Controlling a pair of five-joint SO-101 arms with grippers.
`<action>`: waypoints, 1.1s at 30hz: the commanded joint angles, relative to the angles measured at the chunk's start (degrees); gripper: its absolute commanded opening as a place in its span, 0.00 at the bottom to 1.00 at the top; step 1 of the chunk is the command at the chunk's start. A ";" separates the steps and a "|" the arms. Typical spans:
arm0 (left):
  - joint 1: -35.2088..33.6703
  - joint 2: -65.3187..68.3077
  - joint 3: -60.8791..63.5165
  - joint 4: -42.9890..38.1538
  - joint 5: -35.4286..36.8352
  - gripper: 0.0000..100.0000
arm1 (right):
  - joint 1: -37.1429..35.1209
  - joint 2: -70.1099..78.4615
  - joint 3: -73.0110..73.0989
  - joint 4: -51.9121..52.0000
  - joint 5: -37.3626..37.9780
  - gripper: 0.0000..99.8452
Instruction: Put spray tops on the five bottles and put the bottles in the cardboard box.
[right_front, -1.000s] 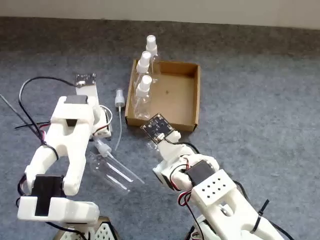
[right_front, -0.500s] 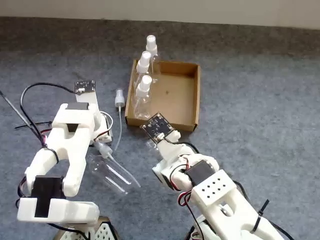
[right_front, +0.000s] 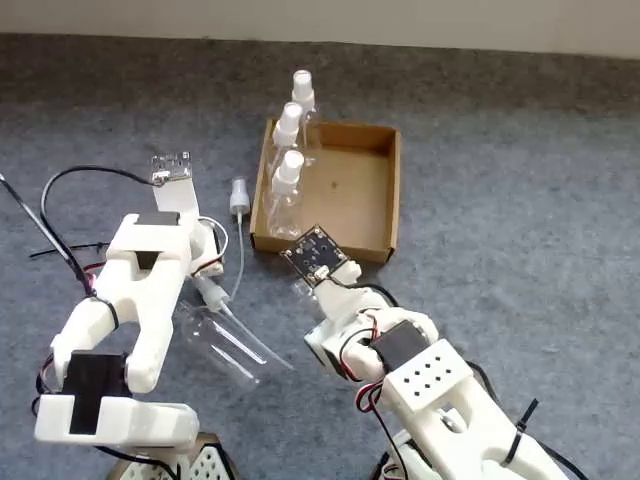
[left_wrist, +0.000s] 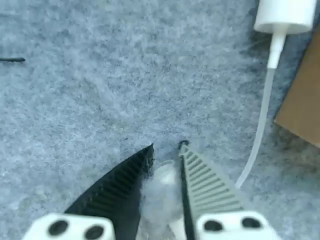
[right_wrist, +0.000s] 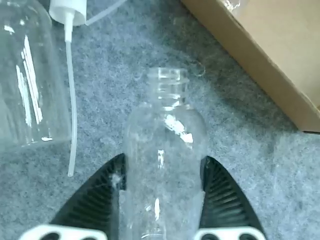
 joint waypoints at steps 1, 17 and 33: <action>1.01 -2.33 -0.40 -0.79 0.35 0.00 | 0.48 -1.19 -0.22 -1.01 0.44 0.05; 0.57 -6.81 -5.23 12.04 0.44 0.25 | 0.48 -1.19 -0.22 -1.01 0.44 0.05; 0.31 4.44 -5.49 16.18 0.35 0.25 | 0.48 -1.19 -0.22 -1.10 0.44 0.05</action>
